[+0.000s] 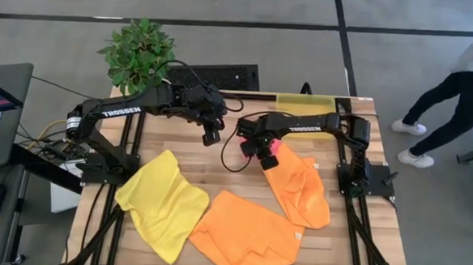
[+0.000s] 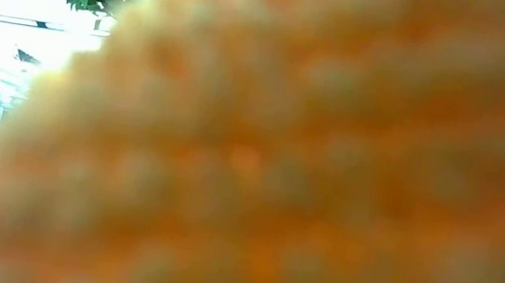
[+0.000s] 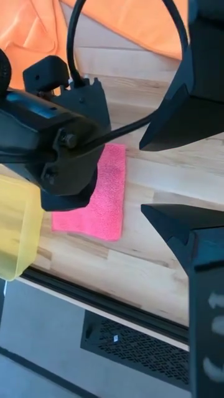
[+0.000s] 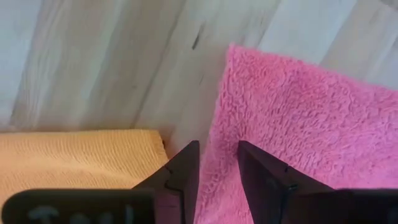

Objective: Fold microfiber towels
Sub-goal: Put the folded pink microfiber towel into the yellow bin

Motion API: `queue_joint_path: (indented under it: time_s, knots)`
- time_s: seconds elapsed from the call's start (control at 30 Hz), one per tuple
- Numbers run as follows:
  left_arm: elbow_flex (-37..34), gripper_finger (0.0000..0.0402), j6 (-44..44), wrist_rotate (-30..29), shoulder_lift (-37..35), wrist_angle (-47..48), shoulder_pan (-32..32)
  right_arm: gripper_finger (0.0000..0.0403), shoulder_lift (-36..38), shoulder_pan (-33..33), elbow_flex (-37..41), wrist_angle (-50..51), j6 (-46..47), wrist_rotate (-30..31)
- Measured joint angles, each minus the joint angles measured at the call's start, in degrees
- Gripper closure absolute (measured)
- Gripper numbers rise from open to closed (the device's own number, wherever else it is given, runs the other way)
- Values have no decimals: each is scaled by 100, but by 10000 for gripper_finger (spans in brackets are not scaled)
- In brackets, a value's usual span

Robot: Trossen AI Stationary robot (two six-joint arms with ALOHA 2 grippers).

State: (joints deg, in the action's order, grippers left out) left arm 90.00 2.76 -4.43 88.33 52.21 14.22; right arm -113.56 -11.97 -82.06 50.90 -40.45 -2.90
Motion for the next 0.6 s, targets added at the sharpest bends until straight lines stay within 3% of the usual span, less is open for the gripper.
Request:
queue_joint_path:
  time_s: [0.6]
  knots:
    - [0,260,0,4,2,89,0,269,25,-74,975,-818,-45,624]
